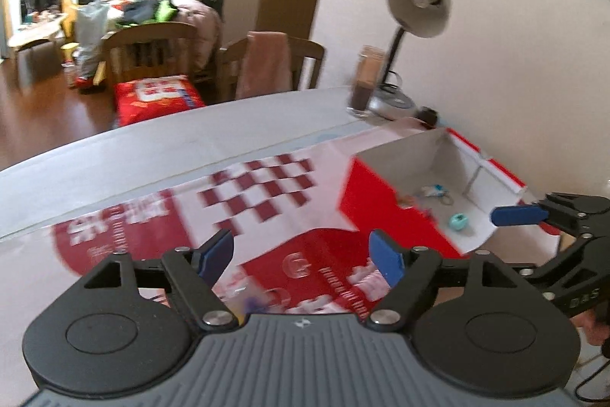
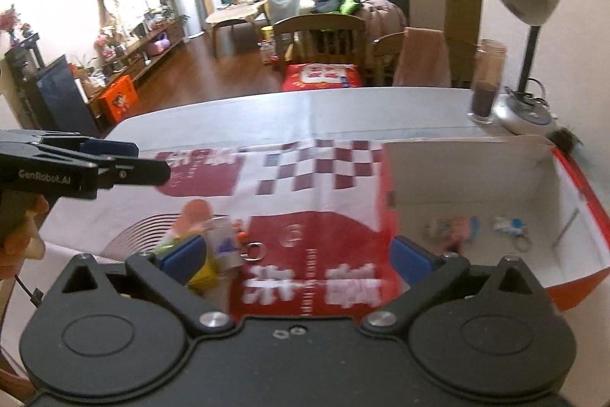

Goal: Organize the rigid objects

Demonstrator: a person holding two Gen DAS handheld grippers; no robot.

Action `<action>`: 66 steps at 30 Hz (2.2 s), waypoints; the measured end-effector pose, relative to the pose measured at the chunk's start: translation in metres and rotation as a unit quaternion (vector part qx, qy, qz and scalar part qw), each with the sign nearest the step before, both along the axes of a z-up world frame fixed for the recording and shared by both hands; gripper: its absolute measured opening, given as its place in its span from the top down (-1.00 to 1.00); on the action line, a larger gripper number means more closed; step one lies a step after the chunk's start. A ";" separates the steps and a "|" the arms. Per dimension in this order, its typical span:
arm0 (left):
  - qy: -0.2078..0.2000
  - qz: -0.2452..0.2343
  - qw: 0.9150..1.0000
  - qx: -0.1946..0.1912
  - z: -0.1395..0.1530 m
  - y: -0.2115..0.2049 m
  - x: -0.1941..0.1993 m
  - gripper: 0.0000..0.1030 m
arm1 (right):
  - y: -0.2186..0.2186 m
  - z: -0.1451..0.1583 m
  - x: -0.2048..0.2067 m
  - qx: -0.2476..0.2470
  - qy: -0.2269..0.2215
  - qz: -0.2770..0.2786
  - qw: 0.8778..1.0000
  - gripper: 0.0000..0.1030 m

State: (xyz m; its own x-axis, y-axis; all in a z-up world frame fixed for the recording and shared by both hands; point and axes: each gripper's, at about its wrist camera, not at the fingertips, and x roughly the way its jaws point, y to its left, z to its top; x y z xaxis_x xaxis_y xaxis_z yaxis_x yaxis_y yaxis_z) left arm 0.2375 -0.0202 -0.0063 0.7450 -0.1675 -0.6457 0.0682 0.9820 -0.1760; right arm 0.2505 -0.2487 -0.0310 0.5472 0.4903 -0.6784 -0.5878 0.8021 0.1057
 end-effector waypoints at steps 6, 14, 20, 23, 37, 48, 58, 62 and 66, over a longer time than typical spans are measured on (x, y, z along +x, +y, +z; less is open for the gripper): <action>-0.035 0.054 0.998 0.012 -0.008 0.048 -0.039 -0.60 | 0.032 -0.008 -0.022 0.000 0.005 0.016 1.000 -0.99; -0.020 0.099 0.994 0.032 -0.038 0.087 -0.061 -0.60 | 0.073 -0.027 -0.044 -0.016 0.015 0.039 0.999 -0.99; -0.003 0.120 0.992 0.035 -0.072 0.099 -0.063 -0.60 | 0.099 -0.046 -0.051 -0.025 0.025 0.052 0.998 -0.99; 0.008 0.127 0.991 0.036 -0.091 0.103 -0.059 -0.60 | 0.109 -0.056 -0.052 -0.032 0.031 0.057 0.997 -0.99; 0.086 0.128 0.988 0.017 -0.160 0.099 -0.032 -0.60 | 0.146 -0.101 -0.047 -0.066 0.064 0.074 0.993 -0.53; 0.099 0.104 0.989 0.046 -0.175 0.091 -0.022 -0.20 | 0.158 -0.120 -0.035 -0.083 0.084 0.079 0.990 -0.08; 0.082 0.071 0.991 0.082 -0.176 0.075 -0.022 0.36 | 0.168 -0.132 -0.030 -0.091 0.098 0.082 0.988 0.08; 0.076 0.073 0.992 0.068 -0.175 0.080 -0.026 0.53 | 0.170 -0.134 -0.029 -0.090 0.100 0.080 0.988 0.09; 0.072 0.079 0.992 0.063 -0.175 0.083 -0.031 0.67 | 0.167 -0.133 -0.029 -0.080 0.106 0.070 0.989 0.11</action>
